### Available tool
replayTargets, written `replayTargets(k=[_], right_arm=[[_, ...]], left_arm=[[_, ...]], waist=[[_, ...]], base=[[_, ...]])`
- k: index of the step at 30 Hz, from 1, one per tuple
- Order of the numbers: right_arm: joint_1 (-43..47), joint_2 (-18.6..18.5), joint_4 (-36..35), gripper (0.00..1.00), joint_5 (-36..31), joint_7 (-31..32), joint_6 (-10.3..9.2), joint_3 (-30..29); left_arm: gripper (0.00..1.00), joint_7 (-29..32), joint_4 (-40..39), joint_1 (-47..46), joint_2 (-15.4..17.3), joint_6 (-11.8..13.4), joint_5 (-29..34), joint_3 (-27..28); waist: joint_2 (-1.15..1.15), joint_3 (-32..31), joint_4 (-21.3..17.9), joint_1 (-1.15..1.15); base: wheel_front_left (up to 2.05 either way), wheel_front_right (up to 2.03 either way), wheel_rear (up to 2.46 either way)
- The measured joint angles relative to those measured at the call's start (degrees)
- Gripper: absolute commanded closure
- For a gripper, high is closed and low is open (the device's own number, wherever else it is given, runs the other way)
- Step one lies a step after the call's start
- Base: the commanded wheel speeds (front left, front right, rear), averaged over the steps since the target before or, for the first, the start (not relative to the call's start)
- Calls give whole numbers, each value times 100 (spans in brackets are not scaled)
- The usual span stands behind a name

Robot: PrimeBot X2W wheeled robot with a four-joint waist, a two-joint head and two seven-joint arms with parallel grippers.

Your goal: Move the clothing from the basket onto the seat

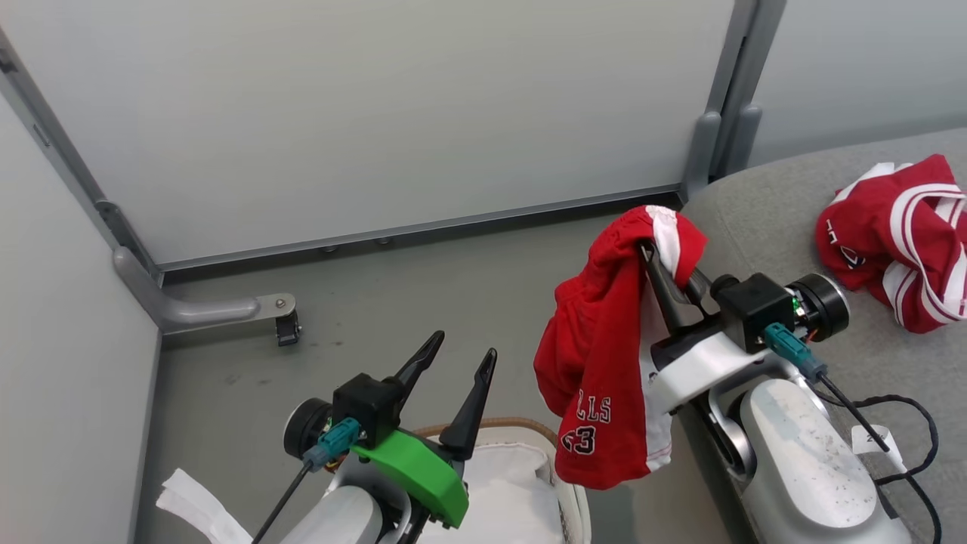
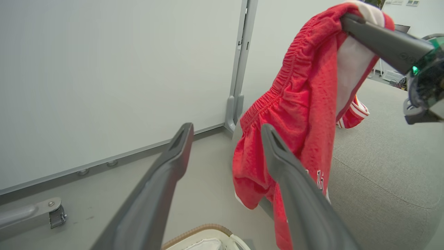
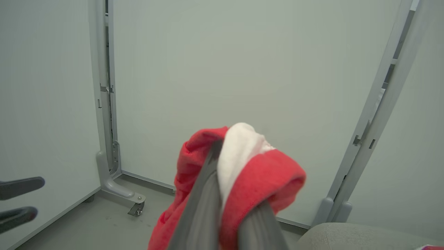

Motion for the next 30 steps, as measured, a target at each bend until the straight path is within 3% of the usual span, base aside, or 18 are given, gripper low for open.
replayTargets(k=[11,21,30], right_arm=[[-329,-344,-49,100,-58,0,0,-175],[-355,-265,-219,100,-69,0,0,-698],[-261,-291,-266,100,-73,0,0,-799]], left_arm=[[0,0,15,81,-292,-140,479,88],[0,0,232,-262,-297,-311,837,-25],[0,0,326,-347,-292,-380,884,-97]], waist=[[0,312,-730,0],[0,809,-1665,0],[0,1230,-2347,0]], base=[[0,0,0],[0,0,0],[0,0,0]])
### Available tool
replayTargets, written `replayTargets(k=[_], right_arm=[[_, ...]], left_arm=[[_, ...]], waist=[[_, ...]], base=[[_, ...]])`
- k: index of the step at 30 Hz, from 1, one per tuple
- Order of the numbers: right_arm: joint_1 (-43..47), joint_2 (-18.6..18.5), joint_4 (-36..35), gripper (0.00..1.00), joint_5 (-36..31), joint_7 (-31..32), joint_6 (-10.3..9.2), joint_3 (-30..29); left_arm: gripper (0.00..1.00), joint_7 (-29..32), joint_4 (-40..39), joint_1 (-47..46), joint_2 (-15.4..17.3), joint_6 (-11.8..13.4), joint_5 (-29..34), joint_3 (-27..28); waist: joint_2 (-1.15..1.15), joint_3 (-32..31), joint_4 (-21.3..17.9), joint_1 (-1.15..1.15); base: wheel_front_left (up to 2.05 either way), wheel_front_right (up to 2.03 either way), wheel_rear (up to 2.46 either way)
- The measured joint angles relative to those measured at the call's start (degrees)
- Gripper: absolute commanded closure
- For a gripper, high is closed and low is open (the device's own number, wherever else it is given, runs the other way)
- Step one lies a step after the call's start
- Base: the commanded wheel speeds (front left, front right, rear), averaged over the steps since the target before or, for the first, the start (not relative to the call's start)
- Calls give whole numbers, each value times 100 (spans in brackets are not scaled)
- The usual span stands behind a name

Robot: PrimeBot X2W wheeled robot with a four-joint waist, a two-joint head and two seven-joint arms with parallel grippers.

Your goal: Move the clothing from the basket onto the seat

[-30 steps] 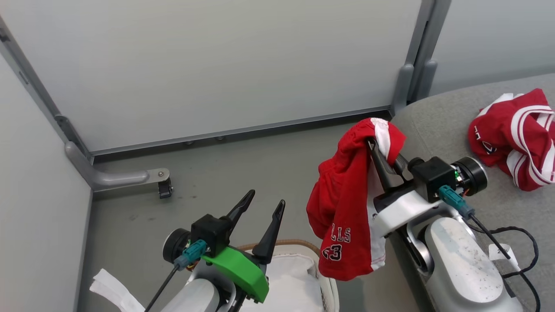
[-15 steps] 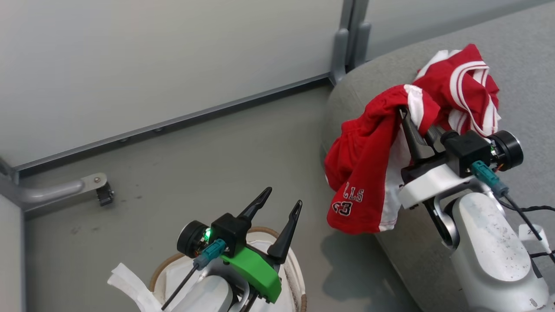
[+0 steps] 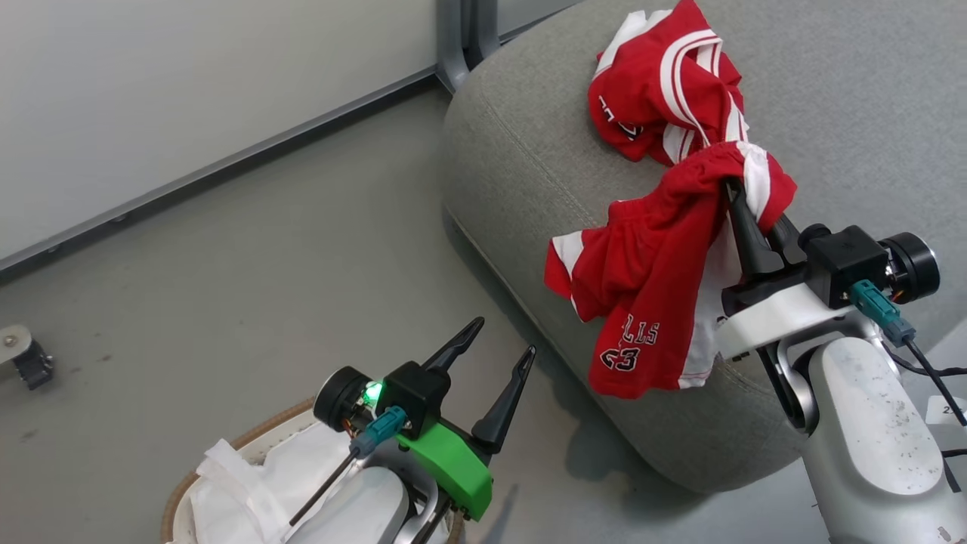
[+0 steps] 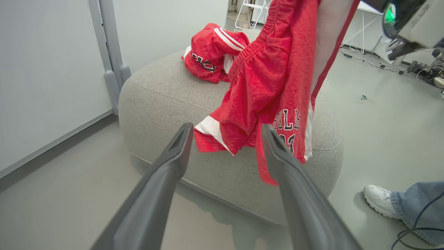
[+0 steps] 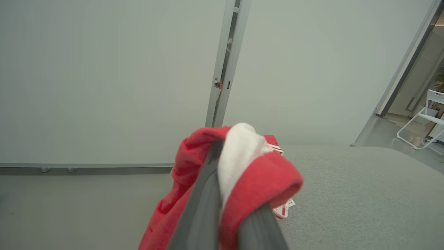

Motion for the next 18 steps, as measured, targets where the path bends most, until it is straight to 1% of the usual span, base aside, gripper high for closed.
replayTargets(k=[4,6,9,13,18], right_arm=[[-2,-114,41,100,25,0,0,10],[-48,-194,88,100,29,0,0,60],[-357,-365,187,100,36,0,0,155],[-1177,-737,426,100,47,0,0,242],[-2555,-1315,961,100,153,74,0,338]], left_arm=[[0,0,18,-6,11,-10,0,-57],[0,0,25,-12,19,-24,1,-82],[0,0,45,-35,85,-25,23,-116],[0,31,32,-127,196,-24,45,-119],[0,43,-54,-240,293,1,135,-147]], waist=[[0,180,-116,0],[0,226,-115,0],[0,263,-40,0],[0,326,111,0],[0,429,381,0]], base=[[0,0,0],[0,0,0],[0,0,0],[0,0,0],[0,0,0]])
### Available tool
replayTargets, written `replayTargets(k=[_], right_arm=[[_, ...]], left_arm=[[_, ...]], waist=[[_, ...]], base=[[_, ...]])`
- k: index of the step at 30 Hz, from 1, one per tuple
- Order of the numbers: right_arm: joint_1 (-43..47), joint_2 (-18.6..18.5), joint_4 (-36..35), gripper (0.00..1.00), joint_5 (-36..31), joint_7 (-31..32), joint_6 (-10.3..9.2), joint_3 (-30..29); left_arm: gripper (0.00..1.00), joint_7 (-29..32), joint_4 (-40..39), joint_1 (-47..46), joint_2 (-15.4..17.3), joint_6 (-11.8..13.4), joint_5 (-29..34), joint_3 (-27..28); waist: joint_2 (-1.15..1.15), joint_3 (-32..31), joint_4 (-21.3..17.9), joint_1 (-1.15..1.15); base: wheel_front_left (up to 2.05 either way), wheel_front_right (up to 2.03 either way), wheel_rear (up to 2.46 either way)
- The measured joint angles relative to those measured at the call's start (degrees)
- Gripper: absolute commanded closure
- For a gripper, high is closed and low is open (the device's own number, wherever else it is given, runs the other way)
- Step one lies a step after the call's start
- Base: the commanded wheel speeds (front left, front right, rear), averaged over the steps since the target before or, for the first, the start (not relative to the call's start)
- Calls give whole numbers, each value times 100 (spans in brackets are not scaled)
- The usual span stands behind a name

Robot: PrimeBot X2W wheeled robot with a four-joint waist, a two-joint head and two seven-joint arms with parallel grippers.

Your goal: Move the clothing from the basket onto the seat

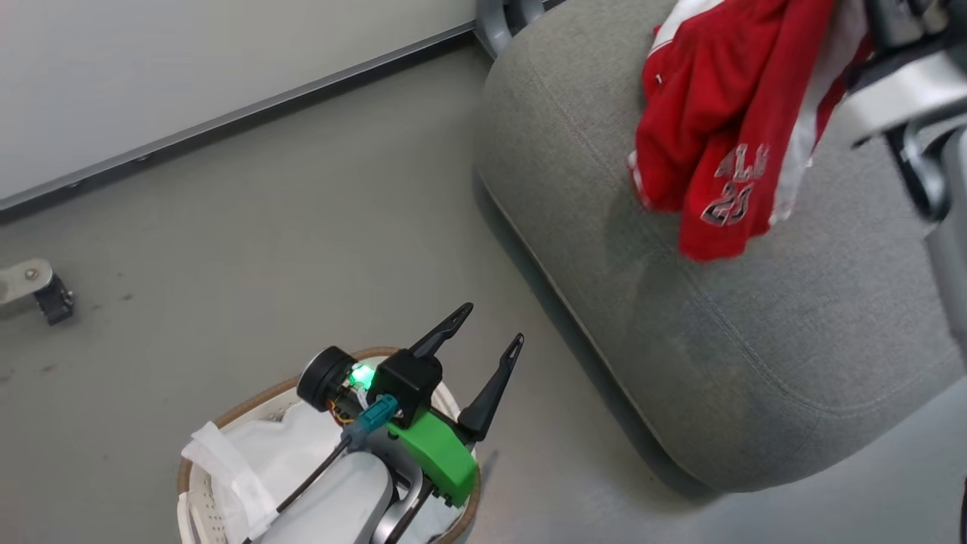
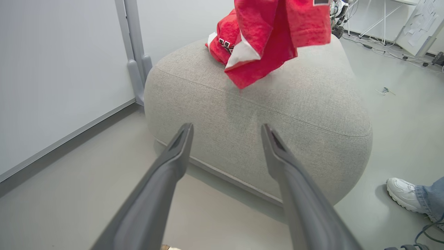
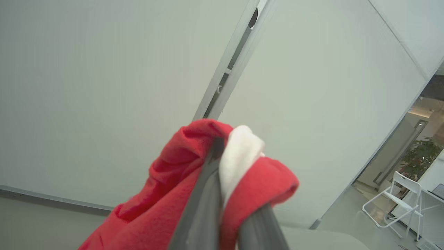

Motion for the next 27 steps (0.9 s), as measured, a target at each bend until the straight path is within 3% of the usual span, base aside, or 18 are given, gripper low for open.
replayTargets(k=[8,15,20,27], right_arm=[[-2152,-1078,1222,100,-1,597,0,-516],[-2696,-1761,2360,100,-399,531,0,-894],[-2251,-1760,3193,100,-538,279,0,-1335],[-1579,-1316,3987,100,-899,48,0,-2026]], left_arm=[[0,81,-218,-149,69,45,127,-99],[0,193,-500,-342,151,102,183,-118],[0,270,-649,-365,256,157,210,-108],[0,409,-766,-421,265,169,229,-223]], waist=[[0,213,579,0],[0,625,950,0],[0,969,1093,0],[0,1353,1161,0]], base=[[0,0,0],[0,0,0],[0,0,0],[0,0,0]])
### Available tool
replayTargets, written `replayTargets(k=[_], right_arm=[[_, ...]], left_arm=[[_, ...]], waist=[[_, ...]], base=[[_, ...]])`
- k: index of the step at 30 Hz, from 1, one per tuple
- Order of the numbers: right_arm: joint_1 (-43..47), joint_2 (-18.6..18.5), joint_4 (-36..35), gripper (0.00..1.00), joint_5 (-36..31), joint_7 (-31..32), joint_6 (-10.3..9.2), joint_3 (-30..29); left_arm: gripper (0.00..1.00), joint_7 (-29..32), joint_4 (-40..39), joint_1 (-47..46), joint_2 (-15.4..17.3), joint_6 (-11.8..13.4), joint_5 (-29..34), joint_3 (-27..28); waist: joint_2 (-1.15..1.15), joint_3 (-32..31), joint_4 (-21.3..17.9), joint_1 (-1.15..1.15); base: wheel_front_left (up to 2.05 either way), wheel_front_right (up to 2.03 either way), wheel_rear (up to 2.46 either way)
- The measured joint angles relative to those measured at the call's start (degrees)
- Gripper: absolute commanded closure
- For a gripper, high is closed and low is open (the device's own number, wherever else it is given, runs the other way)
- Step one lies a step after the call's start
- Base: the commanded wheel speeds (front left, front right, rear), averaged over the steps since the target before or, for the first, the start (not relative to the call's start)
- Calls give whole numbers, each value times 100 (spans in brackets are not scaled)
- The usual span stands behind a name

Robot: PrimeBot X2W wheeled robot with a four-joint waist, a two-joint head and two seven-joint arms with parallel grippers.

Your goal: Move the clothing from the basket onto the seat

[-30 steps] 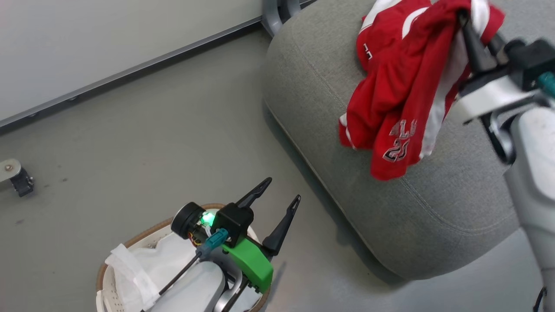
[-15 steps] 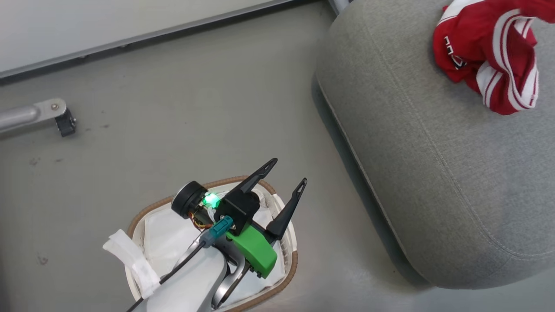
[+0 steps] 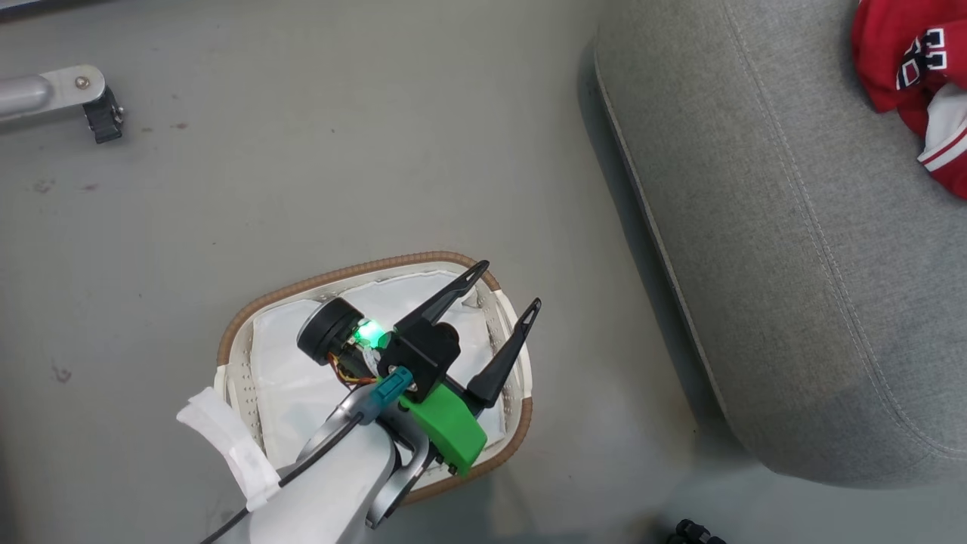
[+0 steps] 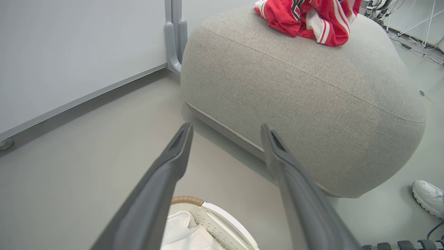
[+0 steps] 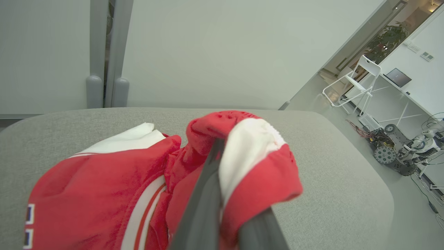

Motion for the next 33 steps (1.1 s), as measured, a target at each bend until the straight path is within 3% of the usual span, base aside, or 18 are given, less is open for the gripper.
replayTargets(k=[3,4,6,7,13,17,25,33], right_arm=[[194,236,120,100,-147,-59,0,-182],[256,346,141,85,-208,-75,0,-224],[391,489,140,13,-339,-92,0,-282],[468,557,134,0,-388,-107,0,-308],[1145,1101,-456,0,-411,-115,0,-124],[1701,1266,-772,0,-174,-114,0,79],[2437,1183,-1272,0,280,-115,0,655],[2523,1103,-1692,0,482,-115,0,671]], left_arm=[[0,47,-40,-25,10,-1,23,-47],[0,53,-43,-25,25,0,23,-53],[0,55,-53,-22,58,0,14,-51],[0,54,-56,-15,75,1,-20,-47],[0,-65,-52,105,25,84,-194,78],[0,-165,32,270,-20,137,-457,240],[0,-358,126,509,-135,269,-779,582],[0,-426,231,823,-307,542,-1021,1122]], waist=[[0,73,-10,0],[0,81,-28,0],[0,77,-75,0],[0,64,-104,0],[0,-144,-217,0],[0,-382,-305,-1],[0,-1034,-436,-1],[0,-1718,-346,-1]], base=[[0,0,0],[0,0,0],[0,0,0],[0,0,0],[0,0,0],[0,0,0],[0,0,0],[0,0,0]])
